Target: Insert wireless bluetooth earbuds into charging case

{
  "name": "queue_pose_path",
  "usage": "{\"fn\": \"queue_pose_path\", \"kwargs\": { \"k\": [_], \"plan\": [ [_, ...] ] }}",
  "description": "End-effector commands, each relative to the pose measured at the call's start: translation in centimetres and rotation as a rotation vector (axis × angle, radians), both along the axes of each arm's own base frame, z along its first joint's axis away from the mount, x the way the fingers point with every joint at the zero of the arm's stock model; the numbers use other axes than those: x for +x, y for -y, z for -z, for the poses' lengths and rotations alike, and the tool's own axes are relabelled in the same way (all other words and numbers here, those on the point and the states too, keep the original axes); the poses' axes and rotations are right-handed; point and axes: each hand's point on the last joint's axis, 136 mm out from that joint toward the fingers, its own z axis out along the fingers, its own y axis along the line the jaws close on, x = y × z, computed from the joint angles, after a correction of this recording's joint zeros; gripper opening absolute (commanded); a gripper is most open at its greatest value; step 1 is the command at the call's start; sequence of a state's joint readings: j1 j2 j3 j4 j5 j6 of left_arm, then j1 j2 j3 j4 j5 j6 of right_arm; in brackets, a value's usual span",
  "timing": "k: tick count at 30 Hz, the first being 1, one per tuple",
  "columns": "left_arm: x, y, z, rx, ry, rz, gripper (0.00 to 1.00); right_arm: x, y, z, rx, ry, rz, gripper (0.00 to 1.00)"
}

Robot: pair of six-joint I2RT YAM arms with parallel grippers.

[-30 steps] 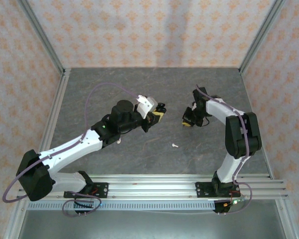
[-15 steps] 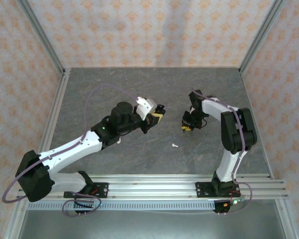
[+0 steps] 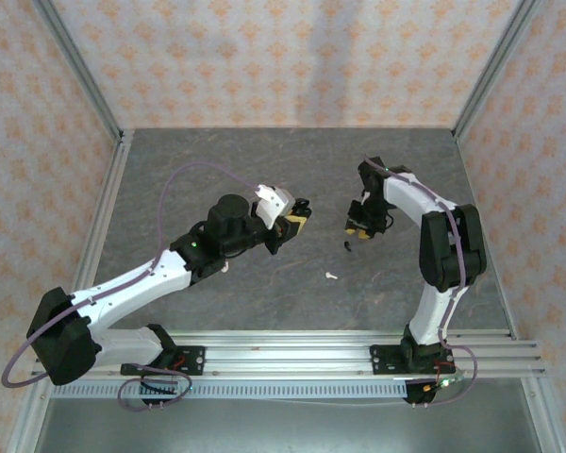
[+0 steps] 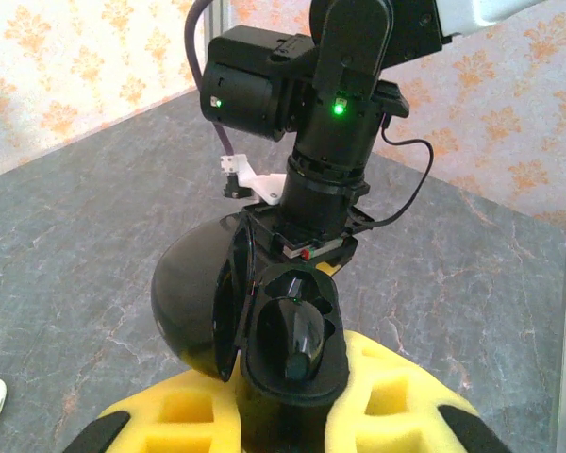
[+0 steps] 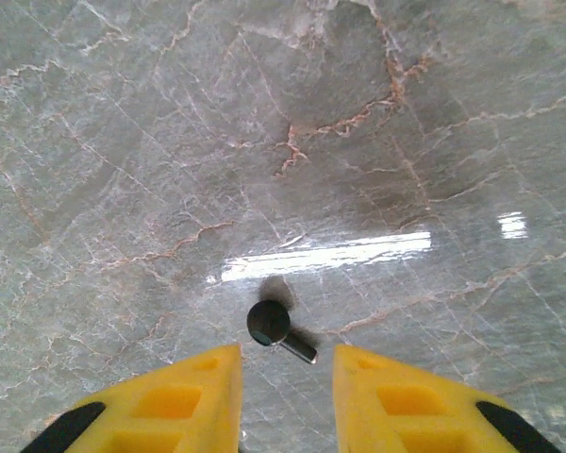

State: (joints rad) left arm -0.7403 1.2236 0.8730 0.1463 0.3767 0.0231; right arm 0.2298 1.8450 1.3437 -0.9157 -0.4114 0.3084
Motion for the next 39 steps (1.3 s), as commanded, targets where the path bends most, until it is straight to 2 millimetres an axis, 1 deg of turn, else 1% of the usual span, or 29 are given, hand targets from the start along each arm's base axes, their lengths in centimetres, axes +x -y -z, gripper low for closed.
{"fn": "queue_pose_path", "kwargs": {
  "k": [1,5,9,12,19,26,31,39],
  "plan": [
    [-0.2,-0.1,-1.4,-0.039,0.034,-0.015,0.00,-0.9,0.2,-0.5,-0.064,-0.035,-0.065,0.31],
    [-0.3,-0.3,-1.3,-0.041,0.034,-0.018,0.00,-1.0,-0.8,-0.5,-0.040,-0.050,-0.164,0.31],
    [-0.5,-0.6,-1.3,-0.037,0.035,-0.024,0.00,-1.2,-1.0,0.0,-0.030,-0.083,-0.252,0.31],
    [-0.6,-0.8,-1.3,-0.034,0.037,-0.028,0.00,-1.2,-0.9,0.4,-0.036,-0.096,-0.281,0.31],
    [-0.7,-1.1,-1.4,-0.025,0.040,-0.034,0.00,-1.3,-1.5,1.8,-0.005,-0.116,-0.265,0.31],
    [-0.6,-1.1,-1.4,-0.023,0.041,-0.036,0.00,-1.5,-1.4,3.0,-0.006,-0.126,-0.258,0.30],
    [-0.5,-0.9,-1.3,-0.020,0.039,-0.032,0.00,-1.7,-1.6,3.9,0.007,-0.145,-0.245,0.26],
    [-0.5,-1.0,-1.0,-0.013,0.034,-0.037,0.00,-2.0,-1.5,4.3,0.004,-0.151,-0.242,0.24]
  ]
}}
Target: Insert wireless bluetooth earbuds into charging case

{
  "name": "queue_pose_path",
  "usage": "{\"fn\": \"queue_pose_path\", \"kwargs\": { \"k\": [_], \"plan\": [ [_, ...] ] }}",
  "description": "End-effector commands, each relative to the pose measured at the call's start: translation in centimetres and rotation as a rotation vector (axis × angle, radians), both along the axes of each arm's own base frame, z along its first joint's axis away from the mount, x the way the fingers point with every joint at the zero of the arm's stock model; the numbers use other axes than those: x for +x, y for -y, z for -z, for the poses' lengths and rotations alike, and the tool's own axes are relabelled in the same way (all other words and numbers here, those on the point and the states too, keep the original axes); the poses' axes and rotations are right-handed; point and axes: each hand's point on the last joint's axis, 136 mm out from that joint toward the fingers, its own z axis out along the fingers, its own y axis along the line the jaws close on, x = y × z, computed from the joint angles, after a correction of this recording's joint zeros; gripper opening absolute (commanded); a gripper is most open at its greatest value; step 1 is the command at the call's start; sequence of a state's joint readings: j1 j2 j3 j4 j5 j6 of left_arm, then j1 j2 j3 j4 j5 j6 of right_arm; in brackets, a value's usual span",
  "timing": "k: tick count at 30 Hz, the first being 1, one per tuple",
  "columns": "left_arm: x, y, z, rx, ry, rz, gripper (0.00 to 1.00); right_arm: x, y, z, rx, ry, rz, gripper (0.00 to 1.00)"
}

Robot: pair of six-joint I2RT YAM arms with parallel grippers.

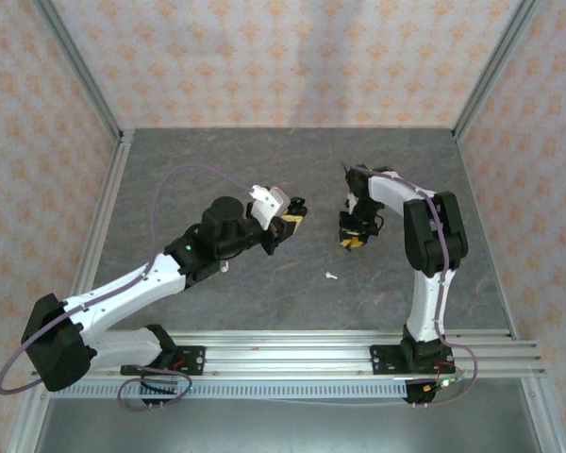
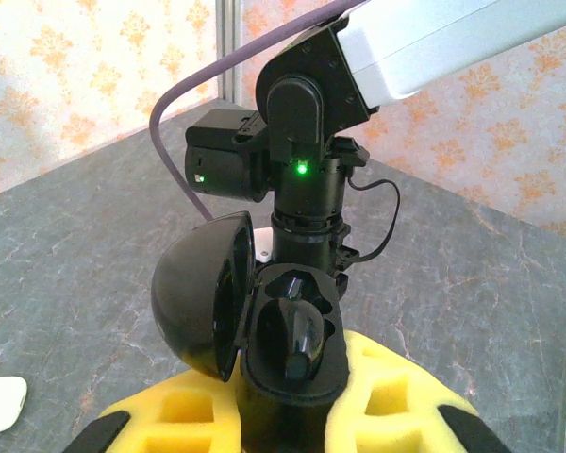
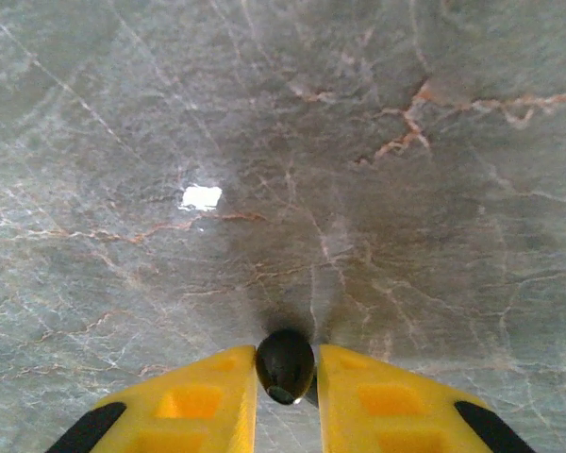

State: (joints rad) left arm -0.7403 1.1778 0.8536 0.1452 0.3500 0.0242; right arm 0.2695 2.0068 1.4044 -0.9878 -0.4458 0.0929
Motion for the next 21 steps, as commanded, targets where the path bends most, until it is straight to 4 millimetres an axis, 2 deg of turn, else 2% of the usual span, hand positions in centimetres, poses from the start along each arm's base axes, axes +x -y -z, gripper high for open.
{"fn": "queue_pose_path", "kwargs": {
  "k": [1,7,11,21],
  "plan": [
    [-0.23,-0.09,-0.28,-0.004,0.012,-0.010,0.00,-0.54,0.10,0.67,-0.006,-0.026,0.006,0.23],
    [-0.22,-0.09,-0.17,-0.004,0.010,-0.011,0.00,-0.53,0.17,0.83,-0.009,-0.028,0.007,0.20],
    [-0.16,-0.16,-0.06,0.000,0.008,-0.015,0.00,-0.43,0.27,0.81,-0.019,-0.028,0.010,0.30],
    [-0.18,-0.11,0.12,0.001,0.004,-0.013,0.00,0.13,0.34,0.55,-0.028,-0.017,0.012,0.28]
  ]
}}
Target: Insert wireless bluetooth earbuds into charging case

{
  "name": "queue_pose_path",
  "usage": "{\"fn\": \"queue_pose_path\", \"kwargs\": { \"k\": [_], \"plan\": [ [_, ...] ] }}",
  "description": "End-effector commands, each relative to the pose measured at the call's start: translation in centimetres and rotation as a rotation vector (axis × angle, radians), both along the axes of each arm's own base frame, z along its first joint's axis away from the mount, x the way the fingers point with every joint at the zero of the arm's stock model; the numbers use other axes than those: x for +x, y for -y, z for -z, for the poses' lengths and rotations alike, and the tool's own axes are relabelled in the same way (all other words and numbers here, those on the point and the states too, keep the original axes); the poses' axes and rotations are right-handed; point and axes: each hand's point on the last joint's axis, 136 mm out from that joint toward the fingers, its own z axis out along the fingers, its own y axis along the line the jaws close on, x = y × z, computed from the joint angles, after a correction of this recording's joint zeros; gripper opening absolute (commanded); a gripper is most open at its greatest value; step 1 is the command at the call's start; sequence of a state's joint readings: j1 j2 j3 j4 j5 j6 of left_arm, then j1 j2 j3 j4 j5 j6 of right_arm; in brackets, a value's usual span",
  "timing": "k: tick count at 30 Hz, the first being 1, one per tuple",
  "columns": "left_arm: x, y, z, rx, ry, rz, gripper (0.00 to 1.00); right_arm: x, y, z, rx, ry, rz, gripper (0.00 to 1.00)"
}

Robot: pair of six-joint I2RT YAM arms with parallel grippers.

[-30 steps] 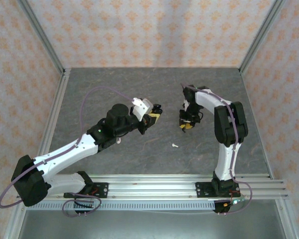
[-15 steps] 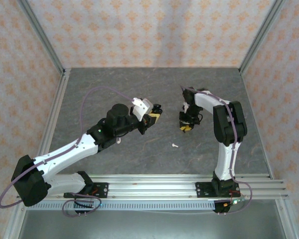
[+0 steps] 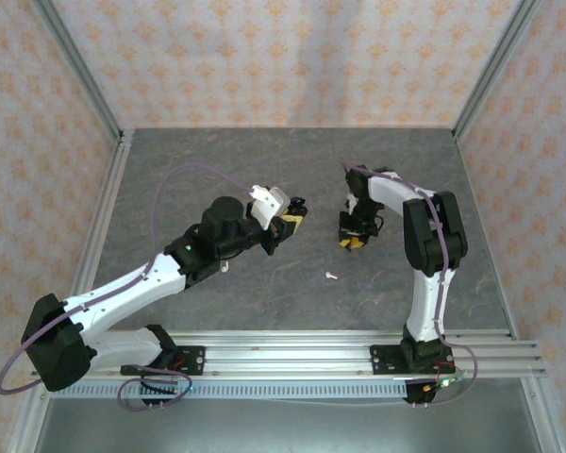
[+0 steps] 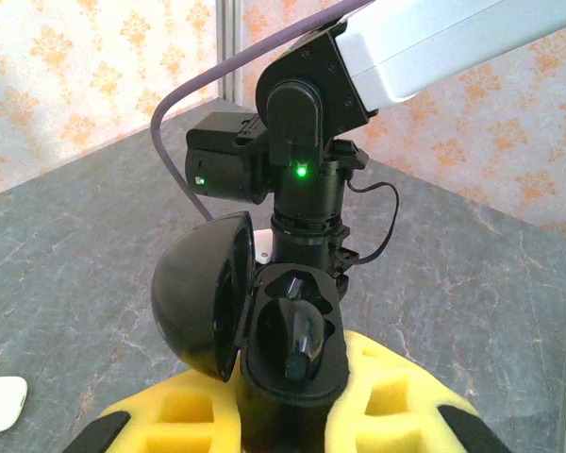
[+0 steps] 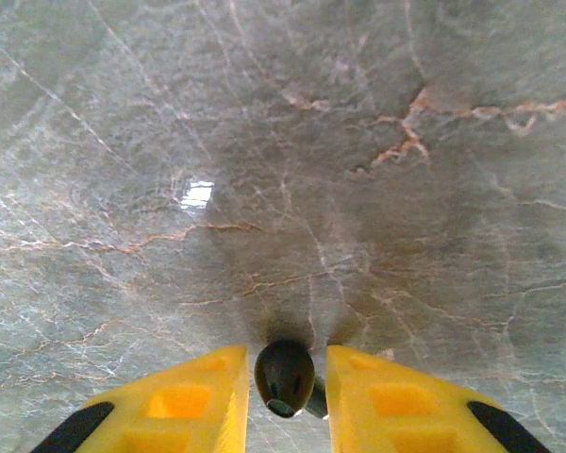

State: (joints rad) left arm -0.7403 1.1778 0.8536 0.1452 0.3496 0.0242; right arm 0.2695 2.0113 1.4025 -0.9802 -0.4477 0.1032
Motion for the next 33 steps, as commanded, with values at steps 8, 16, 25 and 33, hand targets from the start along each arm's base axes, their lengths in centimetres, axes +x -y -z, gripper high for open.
{"fn": "queue_pose_path", "kwargs": {
  "k": [8,16,25,33],
  "plan": [
    [-0.2,-0.1,0.1,0.000,0.005,-0.013,0.00,0.5,0.1,0.3,-0.020,-0.011,0.006,0.25],
    [-0.2,0.0,0.4,-0.004,0.001,-0.012,0.00,1.1,-0.2,-0.8,-0.005,0.012,0.007,0.11],
    [0.1,0.3,-0.1,-0.019,0.011,-0.008,0.00,1.8,-0.2,-6.2,0.029,0.186,0.056,0.08],
    [0.6,1.8,-3.2,-0.095,0.050,0.029,0.00,4.3,-0.7,-19.6,0.203,0.635,0.225,0.06]
  ]
}}
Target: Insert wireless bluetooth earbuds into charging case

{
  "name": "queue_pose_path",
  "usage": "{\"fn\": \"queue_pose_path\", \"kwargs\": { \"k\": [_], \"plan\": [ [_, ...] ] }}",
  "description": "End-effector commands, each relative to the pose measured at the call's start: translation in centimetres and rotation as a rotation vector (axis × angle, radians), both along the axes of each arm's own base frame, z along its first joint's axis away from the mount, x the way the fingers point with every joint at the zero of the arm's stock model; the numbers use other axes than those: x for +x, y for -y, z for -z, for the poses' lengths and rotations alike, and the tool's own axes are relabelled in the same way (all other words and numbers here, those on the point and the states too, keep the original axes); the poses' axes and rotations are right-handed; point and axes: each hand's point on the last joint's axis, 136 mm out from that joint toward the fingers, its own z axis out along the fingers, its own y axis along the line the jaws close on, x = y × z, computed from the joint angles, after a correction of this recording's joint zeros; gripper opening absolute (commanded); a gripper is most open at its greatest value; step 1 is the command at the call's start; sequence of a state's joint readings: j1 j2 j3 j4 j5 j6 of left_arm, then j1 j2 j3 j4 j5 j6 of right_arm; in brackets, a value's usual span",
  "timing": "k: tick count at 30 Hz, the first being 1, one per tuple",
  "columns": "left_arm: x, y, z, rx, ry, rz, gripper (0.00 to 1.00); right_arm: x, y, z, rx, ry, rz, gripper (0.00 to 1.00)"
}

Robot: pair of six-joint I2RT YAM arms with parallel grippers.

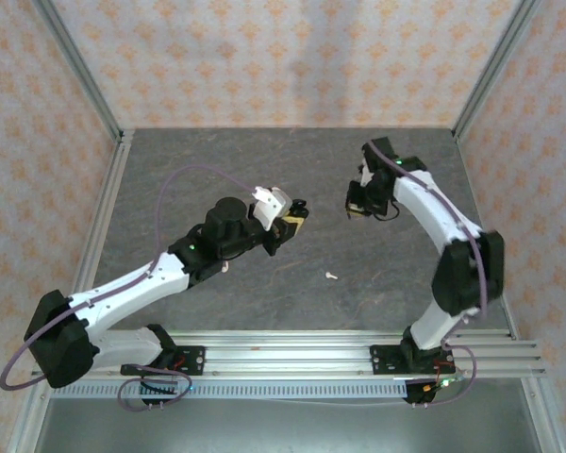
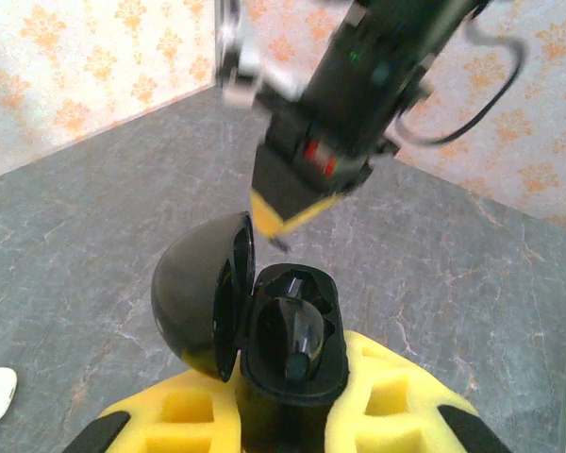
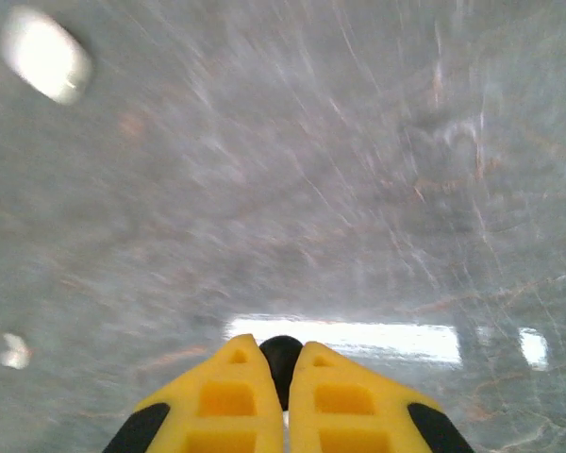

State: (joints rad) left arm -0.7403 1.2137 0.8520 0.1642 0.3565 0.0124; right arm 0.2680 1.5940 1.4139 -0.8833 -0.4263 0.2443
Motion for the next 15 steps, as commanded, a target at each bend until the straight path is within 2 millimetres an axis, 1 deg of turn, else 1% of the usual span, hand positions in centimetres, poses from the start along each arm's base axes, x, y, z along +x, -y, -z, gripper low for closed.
{"fn": "queue_pose_path", "kwargs": {
  "k": [1,3,4,6,9,12,15],
  "plan": [
    [0.3,1.4,-4.4,-0.105,0.077,0.028,0.00,0.9,-0.5,-6.1,0.115,0.210,0.081,0.06],
    [0.5,1.9,-5.3,-0.126,0.087,0.039,0.00,0.7,-0.8,-9.5,0.192,0.317,0.097,0.06],
    [0.5,2.1,-5.5,-0.135,0.087,0.046,0.00,0.6,-0.9,-10.9,0.225,0.357,0.098,0.06],
    [0.5,2.5,-6.3,-0.158,0.090,0.063,0.00,-0.1,-1.8,-14.1,0.314,0.434,0.070,0.06],
    [0.5,2.9,-7.5,-0.193,0.096,0.075,0.00,-1.5,-3.1,-18.0,0.431,0.538,0.008,0.06],
    [0.6,3.1,-8.3,-0.215,0.103,0.080,0.00,-3.2,-4.0,-21.0,0.508,0.641,-0.051,0.06],
    [0.5,3.0,-8.8,-0.236,0.104,0.080,0.00,-4.9,-5.2,-22.7,0.556,0.705,-0.117,0.07]
  ]
}}
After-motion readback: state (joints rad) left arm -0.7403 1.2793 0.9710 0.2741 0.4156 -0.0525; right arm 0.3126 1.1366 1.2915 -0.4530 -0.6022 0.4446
